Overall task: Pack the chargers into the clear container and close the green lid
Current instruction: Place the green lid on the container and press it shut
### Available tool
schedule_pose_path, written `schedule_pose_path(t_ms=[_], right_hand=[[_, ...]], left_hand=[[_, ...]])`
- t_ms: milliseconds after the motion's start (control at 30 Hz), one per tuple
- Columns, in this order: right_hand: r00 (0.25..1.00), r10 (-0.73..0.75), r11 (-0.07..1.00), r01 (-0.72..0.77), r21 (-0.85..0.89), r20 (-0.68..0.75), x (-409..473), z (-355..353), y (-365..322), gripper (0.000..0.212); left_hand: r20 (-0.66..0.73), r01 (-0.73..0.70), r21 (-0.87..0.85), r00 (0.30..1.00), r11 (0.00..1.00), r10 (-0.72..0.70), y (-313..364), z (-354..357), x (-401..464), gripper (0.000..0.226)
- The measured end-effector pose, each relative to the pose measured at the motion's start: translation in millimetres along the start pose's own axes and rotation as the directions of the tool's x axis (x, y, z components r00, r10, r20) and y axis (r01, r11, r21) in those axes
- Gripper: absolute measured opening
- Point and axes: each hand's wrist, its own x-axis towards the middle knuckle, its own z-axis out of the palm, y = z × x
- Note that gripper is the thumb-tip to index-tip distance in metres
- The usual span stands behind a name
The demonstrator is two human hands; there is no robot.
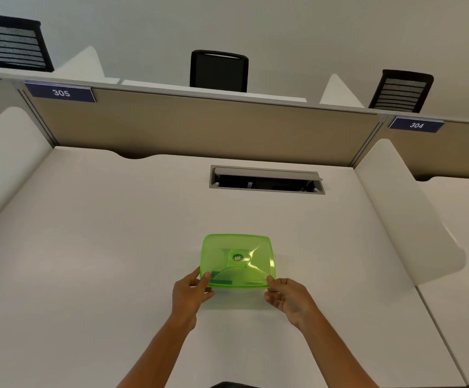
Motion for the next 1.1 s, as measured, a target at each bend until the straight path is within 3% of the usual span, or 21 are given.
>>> schedule_pose_path(t_ms=[200,1033,1100], right_hand=[[0.991,-0.133,0.991,0.133,-0.016,-0.011,8,3,-6,0.025],[0.968,-0.225,0.972,0.215,-0.095,-0.114,131,87,-129,0.035],[0.964,-0.238,0.969,0.227,-0.098,-0.119,136,91,-134,0.036]], left_hand=[[-0.015,-0.069,0.094,0.997,0.993,0.071,7,2,8,0.033],[-0.05,-0.089,0.301,0.993,0.949,0.109,107,71,157,0.026],[-0.074,-0.079,0.327,0.991,0.942,0.109,112,76,164,0.033]])
